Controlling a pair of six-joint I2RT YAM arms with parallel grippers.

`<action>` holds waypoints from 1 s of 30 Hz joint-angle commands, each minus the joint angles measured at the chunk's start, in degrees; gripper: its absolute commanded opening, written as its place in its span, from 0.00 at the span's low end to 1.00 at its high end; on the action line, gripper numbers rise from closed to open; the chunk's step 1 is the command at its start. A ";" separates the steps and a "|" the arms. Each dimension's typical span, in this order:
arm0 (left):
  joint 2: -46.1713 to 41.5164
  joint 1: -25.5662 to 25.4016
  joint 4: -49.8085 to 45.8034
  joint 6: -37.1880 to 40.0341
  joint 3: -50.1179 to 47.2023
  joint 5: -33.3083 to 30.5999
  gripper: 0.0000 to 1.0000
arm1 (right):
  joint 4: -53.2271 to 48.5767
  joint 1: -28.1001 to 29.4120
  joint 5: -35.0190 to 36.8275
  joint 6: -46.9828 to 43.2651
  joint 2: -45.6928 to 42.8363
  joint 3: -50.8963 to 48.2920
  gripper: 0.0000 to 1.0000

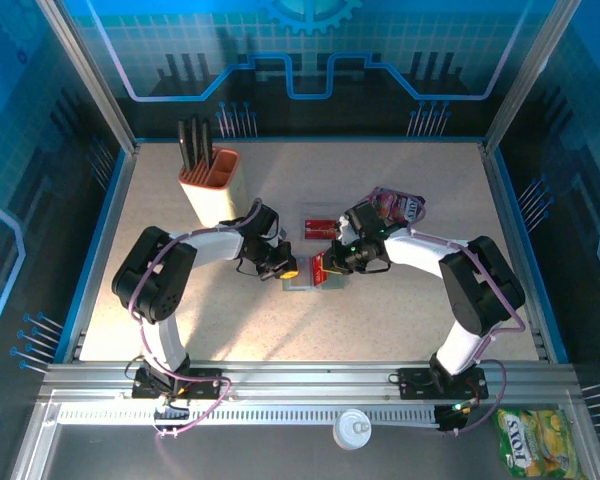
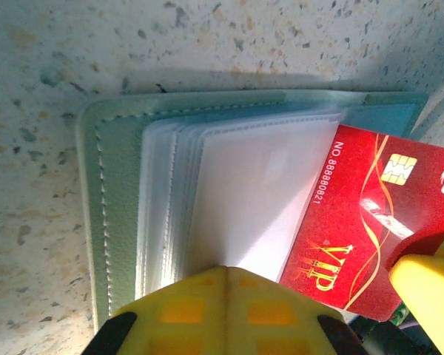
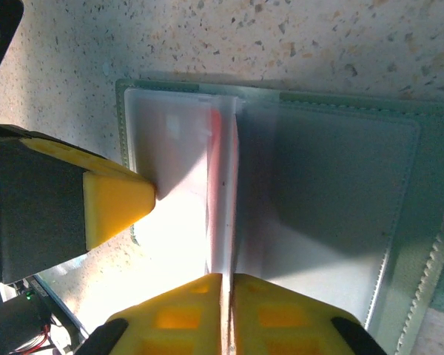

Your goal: Take the credit cards out of the card holder

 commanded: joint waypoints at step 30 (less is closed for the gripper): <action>-9.13 1.19 -0.09 -0.62 -0.45 -2.74 0.15 | -17.68 -0.08 12.29 -39.97 -3.26 12.87 0.00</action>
